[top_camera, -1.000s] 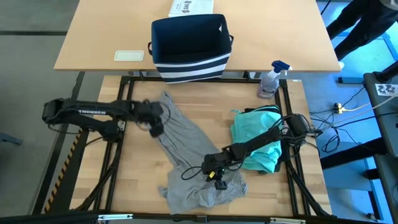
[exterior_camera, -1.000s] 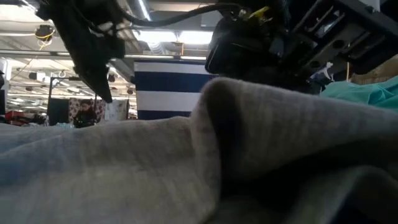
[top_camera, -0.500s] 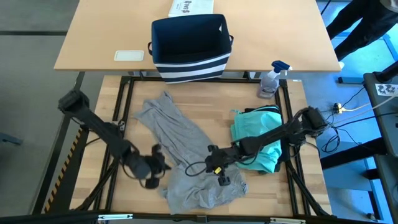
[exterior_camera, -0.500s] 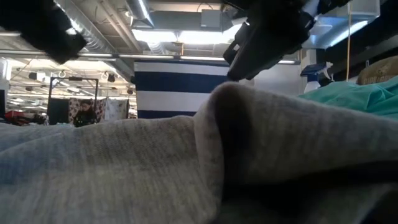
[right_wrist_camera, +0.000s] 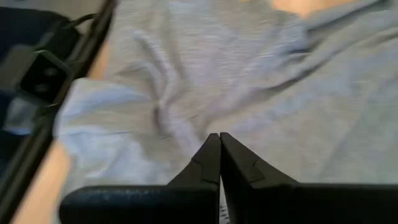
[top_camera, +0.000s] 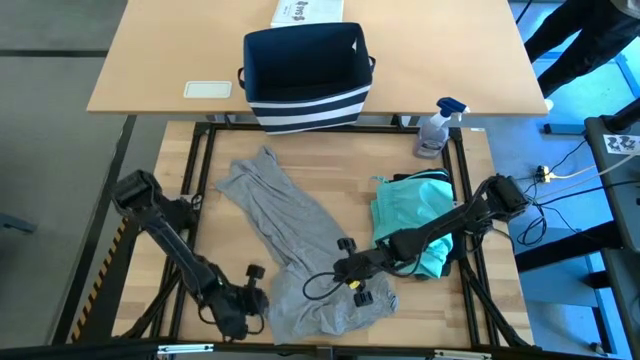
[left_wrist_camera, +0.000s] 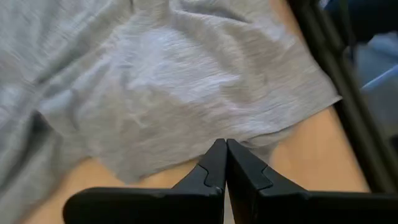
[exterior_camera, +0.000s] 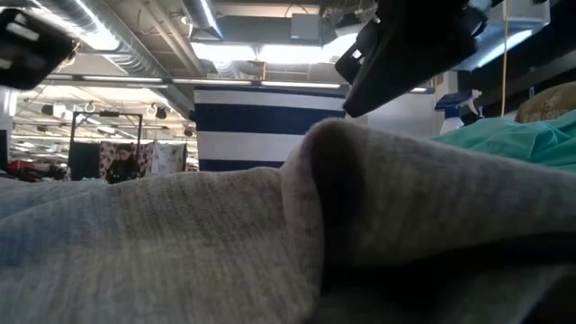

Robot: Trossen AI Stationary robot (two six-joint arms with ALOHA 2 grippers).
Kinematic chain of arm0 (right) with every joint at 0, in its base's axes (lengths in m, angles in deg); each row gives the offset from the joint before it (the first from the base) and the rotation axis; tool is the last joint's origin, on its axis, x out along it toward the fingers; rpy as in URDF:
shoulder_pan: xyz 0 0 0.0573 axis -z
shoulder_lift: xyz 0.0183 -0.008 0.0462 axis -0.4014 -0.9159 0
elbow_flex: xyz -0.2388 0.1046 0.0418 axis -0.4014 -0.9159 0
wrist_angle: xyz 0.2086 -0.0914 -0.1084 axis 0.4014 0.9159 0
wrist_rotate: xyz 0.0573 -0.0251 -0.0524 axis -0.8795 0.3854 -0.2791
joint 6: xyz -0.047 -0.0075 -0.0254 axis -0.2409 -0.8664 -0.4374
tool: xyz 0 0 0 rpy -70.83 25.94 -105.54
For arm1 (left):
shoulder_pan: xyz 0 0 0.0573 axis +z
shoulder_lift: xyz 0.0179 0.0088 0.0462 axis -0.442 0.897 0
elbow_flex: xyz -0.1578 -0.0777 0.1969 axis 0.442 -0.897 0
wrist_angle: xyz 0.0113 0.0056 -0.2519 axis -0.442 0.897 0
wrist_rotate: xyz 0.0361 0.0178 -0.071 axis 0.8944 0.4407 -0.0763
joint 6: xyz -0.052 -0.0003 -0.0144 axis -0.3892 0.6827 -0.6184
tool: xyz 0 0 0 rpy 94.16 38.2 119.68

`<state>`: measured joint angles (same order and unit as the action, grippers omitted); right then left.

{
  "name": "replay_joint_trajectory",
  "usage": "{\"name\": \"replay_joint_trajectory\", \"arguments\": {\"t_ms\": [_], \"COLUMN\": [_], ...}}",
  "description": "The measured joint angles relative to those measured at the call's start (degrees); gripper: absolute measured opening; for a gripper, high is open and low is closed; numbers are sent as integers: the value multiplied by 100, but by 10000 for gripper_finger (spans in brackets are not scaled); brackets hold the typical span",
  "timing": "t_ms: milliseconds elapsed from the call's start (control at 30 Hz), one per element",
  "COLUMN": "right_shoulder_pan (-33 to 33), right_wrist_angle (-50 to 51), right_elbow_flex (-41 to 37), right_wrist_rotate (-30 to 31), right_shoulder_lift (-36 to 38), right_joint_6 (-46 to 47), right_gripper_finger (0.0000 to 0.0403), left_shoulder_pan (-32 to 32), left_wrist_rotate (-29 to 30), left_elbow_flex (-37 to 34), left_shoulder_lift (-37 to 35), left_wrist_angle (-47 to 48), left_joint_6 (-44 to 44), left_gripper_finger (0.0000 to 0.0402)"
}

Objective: Fold Laundry from Bin

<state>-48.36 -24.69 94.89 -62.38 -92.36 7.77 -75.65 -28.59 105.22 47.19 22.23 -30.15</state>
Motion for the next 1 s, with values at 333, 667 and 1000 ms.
{"name": "replay_joint_trajectory", "arguments": {"t_ms": [333, 667, 1000], "right_shoulder_pan": [158, 357, 386], "right_wrist_angle": [7, 4, 11], "right_elbow_flex": [4, 4, 7], "right_wrist_rotate": [357, 390, 492], "right_shoulder_lift": [0, 2, 2], "right_joint_6": [-79, -179, -185], "right_gripper_finger": [3, 3, 3], "left_shoulder_pan": [50, 484, 166], "left_wrist_rotate": [-629, -1191, -685], "left_elbow_flex": [764, 836, 1472], "left_shoulder_lift": [363, 363, 562], "left_wrist_angle": [691, 866, 1647], "left_joint_6": [532, 1275, 1924], "left_gripper_finger": [38, 139, 174]}}
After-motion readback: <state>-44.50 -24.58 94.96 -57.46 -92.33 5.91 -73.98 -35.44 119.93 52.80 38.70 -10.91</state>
